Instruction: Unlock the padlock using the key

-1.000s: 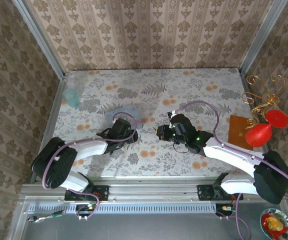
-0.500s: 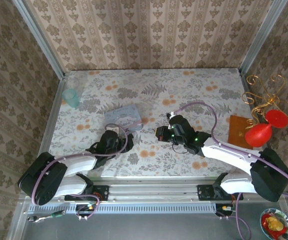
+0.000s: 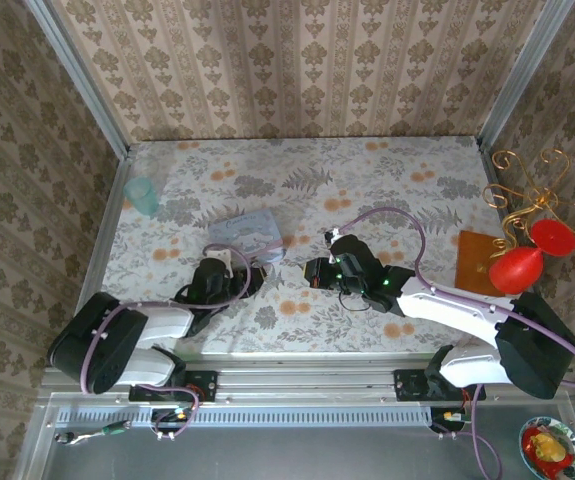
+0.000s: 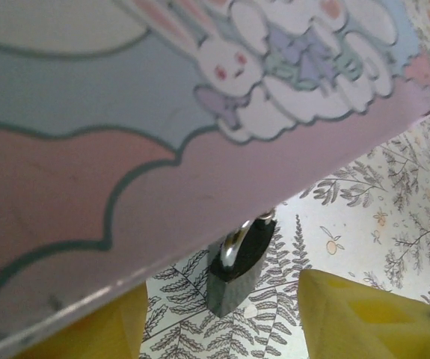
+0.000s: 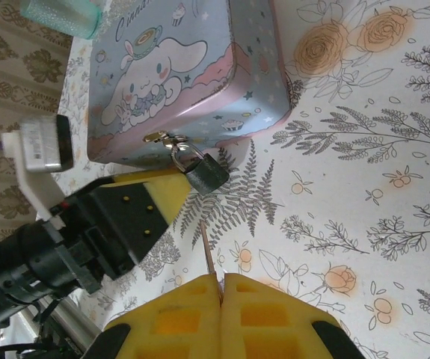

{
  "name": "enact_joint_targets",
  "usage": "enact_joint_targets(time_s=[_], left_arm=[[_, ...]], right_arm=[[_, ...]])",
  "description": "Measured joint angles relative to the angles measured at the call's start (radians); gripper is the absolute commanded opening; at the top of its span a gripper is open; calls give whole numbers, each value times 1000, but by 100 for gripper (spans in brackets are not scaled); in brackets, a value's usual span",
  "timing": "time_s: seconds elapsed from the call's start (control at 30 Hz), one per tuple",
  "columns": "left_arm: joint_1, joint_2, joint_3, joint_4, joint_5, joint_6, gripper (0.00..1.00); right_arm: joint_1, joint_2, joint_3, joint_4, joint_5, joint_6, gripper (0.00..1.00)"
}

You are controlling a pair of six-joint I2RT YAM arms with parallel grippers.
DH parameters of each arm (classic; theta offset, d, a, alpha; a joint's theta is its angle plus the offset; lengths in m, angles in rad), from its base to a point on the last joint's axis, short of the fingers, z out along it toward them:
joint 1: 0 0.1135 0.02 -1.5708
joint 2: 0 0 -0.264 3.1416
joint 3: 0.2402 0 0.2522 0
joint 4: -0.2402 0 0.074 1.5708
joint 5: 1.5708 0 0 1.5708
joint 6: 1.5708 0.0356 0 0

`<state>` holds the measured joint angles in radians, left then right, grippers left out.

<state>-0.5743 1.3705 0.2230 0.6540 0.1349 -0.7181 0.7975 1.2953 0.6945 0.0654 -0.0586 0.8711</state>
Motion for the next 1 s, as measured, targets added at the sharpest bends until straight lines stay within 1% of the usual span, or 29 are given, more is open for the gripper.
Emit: enact_joint_targets(time_s=[0.23,0.43,0.8,1.0], left_arm=[[2,105,24,121,5,-16,48],[2,189,64,183,17,-32,38],[6,218,79,186,33,-50,26],[6,219,79,192,48,-64,17]], right_arm=[[5,0,0,8,0,0,0],[6,0,0,15,0,0,0],[6,0,-15,29,0,12,0],[5,0,-15,29,0,19,0]])
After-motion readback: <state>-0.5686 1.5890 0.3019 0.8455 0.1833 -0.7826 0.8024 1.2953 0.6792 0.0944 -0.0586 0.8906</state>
